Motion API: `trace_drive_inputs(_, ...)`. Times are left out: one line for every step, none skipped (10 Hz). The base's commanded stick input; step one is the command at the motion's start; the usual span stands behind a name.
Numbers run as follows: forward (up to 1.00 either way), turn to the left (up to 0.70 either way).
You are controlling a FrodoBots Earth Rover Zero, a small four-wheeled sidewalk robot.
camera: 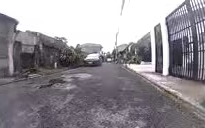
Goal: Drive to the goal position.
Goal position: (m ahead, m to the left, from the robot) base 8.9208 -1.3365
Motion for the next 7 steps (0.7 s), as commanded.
trace_drive_inputs(1.00,0.00)
trace_drive_inputs(1.00,0.00)
trace_drive_inputs(1.00,0.00)
trace_drive_inputs(1.00,0.00)
trace_drive_inputs(1.00,0.00)
trace_drive_inputs(1.00,0.00)
trace_drive_inputs(1.00,0.00)
